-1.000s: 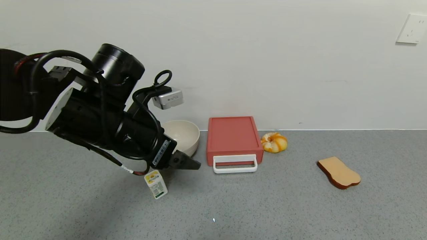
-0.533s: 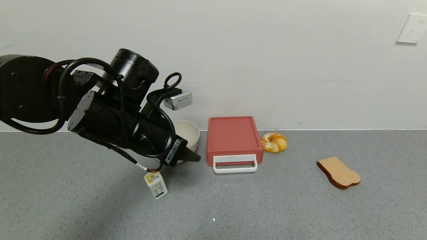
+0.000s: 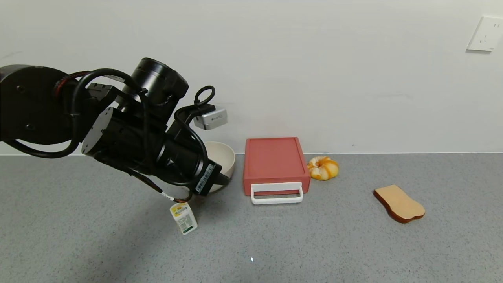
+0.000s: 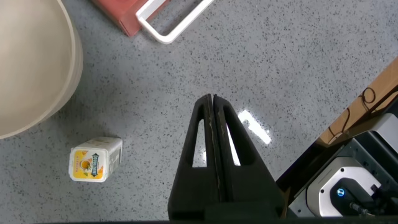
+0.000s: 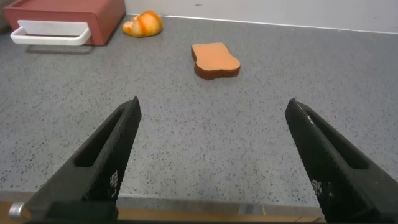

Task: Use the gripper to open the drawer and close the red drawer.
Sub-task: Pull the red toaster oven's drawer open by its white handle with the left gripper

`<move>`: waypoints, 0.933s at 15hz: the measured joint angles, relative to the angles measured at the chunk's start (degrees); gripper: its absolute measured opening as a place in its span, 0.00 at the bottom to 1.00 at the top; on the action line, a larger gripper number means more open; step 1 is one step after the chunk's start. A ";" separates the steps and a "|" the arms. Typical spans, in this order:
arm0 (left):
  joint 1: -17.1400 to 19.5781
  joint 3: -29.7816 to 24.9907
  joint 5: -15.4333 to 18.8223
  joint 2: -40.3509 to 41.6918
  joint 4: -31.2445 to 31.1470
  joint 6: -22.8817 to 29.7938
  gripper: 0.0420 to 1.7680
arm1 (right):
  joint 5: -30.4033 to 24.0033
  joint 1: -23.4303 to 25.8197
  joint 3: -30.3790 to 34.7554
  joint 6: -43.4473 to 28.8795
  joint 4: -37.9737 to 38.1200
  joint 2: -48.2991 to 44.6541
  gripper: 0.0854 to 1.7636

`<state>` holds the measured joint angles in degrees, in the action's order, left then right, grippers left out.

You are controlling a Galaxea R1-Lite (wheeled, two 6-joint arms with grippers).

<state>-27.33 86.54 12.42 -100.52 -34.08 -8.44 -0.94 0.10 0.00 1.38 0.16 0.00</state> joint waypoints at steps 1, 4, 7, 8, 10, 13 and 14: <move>0.00 0.11 0.00 0.00 0.00 0.01 0.04 | 0.00 0.00 0.00 0.00 0.02 0.00 0.97; 0.00 0.20 0.00 -0.09 0.00 0.09 0.04 | 0.00 0.00 0.00 -0.01 0.00 0.00 0.97; 0.00 0.48 -0.05 -0.33 0.00 0.06 0.04 | 0.00 0.00 0.00 0.00 0.02 0.00 0.97; -0.01 0.65 -0.05 -0.50 -0.01 0.06 0.04 | 0.00 0.00 0.00 0.00 0.02 0.00 0.97; -0.23 1.27 -0.09 -1.27 -0.04 0.10 0.04 | 0.01 0.00 0.00 0.00 0.02 0.00 0.97; -1.19 3.01 -0.29 -3.22 -0.39 0.15 0.04 | 0.00 0.00 0.00 0.00 0.02 0.00 0.97; -1.69 3.89 -0.71 -4.07 -0.41 0.26 0.04 | 0.00 0.00 0.00 0.00 0.02 0.00 0.97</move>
<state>-29.03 90.43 11.72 -104.60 -34.50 -8.18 -0.94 0.10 0.00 1.38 0.18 0.00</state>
